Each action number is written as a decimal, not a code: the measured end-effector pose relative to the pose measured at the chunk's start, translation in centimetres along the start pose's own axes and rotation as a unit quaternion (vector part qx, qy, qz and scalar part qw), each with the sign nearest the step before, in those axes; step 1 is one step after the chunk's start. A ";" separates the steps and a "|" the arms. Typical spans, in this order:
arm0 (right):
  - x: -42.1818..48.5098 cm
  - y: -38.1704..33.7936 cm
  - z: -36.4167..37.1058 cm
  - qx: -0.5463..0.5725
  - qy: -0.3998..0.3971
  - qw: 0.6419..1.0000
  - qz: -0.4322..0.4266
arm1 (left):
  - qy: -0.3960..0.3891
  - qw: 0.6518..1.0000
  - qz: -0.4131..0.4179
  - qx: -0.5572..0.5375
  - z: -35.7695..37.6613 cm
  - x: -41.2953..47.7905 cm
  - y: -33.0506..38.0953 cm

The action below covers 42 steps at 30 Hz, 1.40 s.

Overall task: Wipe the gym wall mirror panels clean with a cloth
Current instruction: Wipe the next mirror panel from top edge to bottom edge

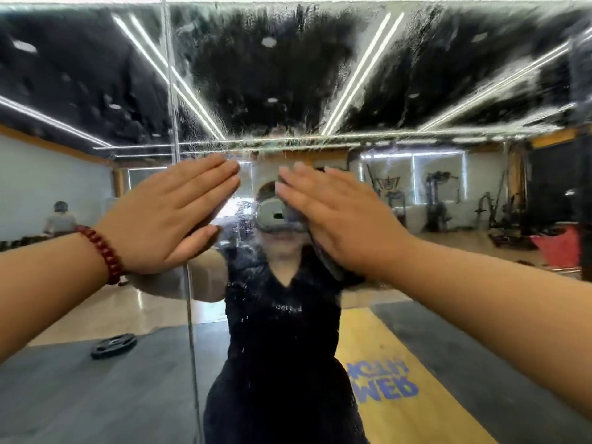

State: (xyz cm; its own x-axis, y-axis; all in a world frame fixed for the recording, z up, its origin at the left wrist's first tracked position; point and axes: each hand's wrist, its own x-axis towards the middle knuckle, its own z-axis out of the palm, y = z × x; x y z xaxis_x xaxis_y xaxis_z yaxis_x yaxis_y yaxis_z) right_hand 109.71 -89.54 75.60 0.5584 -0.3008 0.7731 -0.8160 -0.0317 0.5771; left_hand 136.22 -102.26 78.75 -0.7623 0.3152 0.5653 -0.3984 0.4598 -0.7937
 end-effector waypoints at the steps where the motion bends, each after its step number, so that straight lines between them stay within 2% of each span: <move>1: 1.5 0.6 -0.4 -0.013 0.017 0.999 0.047 | -0.001 1.000 -0.002 0.004 0.1 -0.3 -0.1; 3: 3.4 0.6 -0.2 -0.052 0.012 0.995 0.087 | -0.003 1.000 -0.003 0.009 0.4 -0.6 -0.2; 5: 3.4 -0.6 1.2 -0.052 0.014 0.997 0.054 | 0.000 1.000 0.001 0.010 0.7 -0.8 -0.3; 7: 2.4 -2.1 2.2 -0.041 -0.003 0.999 -0.029 | 0.009 1.000 0.007 0.010 0.8 -1.0 -0.4; 9: 1.2 -3.1 2.7 -0.038 -0.053 0.990 -0.121 | 0.011 1.000 0.006 0.006 0.9 -1.1 -0.4; 12: -0.1 -4.3 2.8 -0.033 -0.139 0.957 -0.252 | -0.011 1.000 0.000 -0.008 0.6 -1.1 -0.4; 13: -0.1 -4.5 2.6 -0.026 -0.159 0.949 -0.271 | -0.021 1.000 -0.002 -0.011 0.4 -1.3 -0.5; 15: 1.0 -4.0 2.1 0.001 -0.140 0.963 -0.230 | -0.029 0.999 -0.009 -0.012 -0.1 -2.1 -1.0; 17: 3.6 -2.8 1.4 0.001 -0.059 0.991 -0.117 | -0.026 1.000 -0.015 -0.002 -0.6 -3.2 -1.6; 19: 6.3 -2.2 1.2 -0.023 0.004 0.999 -0.041 | -0.025 1.000 -0.014 0.013 -0.6 -4.0 -1.9; 20: 7.2 -2.6 1.5 -0.030 0.009 0.999 -0.028 | -0.024 0.999 -0.014 0.019 -0.4 -4.3 -2.0; 25: 5.7 -5.5 3.6 -0.023 -0.033 0.992 -0.116 | -0.002 1.000 -0.003 0.029 0.7 -5.1 -1.7; 30: 2.8 -5.7 3.6 -0.028 -0.096 0.968 -0.230 | -0.008 1.000 -0.019 0.012 0.7 -6.7 -0.8; 32: 3.3 -5.7 3.3 0.000 -0.087 0.974 -0.209 | -0.015 0.999 -0.023 0.019 0.8 -7.1 -0.3; 36: 5.9 -6.2 3.1 0.020 -0.017 0.999 -0.037 | -0.006 0.999 -0.023 0.028 1.0 -7.3 -0.2; 38: 5.7 -7.4 4.0 0.001 -0.026 0.998 -0.050 | -0.007 0.999 -0.017 0.031 1.1 -7.3 -0.3; 42: 2.7 -8.7 5.0 -0.028 -0.078 0.982 -0.169 | -0.025 0.999 -0.018 0.036 1.2 -7.5 -0.1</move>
State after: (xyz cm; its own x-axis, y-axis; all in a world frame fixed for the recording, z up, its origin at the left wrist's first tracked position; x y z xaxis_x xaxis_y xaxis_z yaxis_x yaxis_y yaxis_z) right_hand 117.56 -94.78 71.33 0.7632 -0.4242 0.4874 -0.5754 -0.1032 0.8113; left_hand 141.36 -105.64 74.35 -0.7710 0.2568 0.5828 -0.4603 0.4078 -0.7886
